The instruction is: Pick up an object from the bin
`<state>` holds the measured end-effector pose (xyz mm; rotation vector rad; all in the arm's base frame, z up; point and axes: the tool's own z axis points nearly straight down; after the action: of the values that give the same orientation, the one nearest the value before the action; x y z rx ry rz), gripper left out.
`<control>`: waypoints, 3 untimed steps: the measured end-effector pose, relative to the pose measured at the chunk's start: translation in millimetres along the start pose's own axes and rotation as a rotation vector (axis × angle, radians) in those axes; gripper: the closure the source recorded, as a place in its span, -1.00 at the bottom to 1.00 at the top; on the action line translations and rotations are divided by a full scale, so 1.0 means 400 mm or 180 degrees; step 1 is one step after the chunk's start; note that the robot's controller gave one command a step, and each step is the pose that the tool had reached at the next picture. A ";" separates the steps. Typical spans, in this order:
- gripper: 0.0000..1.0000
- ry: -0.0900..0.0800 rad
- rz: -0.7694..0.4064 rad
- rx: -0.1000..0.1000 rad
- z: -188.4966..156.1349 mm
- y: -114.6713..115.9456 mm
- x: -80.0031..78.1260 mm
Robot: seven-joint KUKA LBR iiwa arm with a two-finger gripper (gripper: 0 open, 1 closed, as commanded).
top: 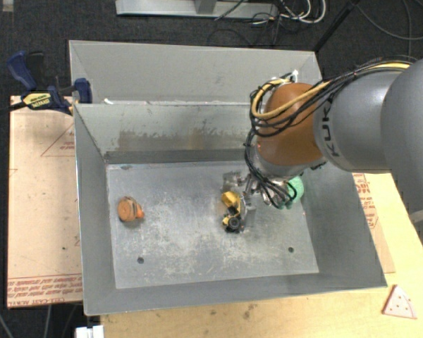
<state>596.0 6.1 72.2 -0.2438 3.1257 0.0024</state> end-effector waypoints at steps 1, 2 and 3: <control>1.00 0.0011 -0.0102 0.0002 -0.145 -0.030 -0.002; 1.00 0.0011 -0.0103 0.0002 -0.145 -0.030 -0.002; 1.00 0.0008 -0.0164 0.0002 -0.460 -0.011 0.005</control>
Offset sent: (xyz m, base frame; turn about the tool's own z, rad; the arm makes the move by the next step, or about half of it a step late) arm 0.0000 0.0000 0.0000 0.0000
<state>593.7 0.9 256.1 -0.3247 3.1208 0.0007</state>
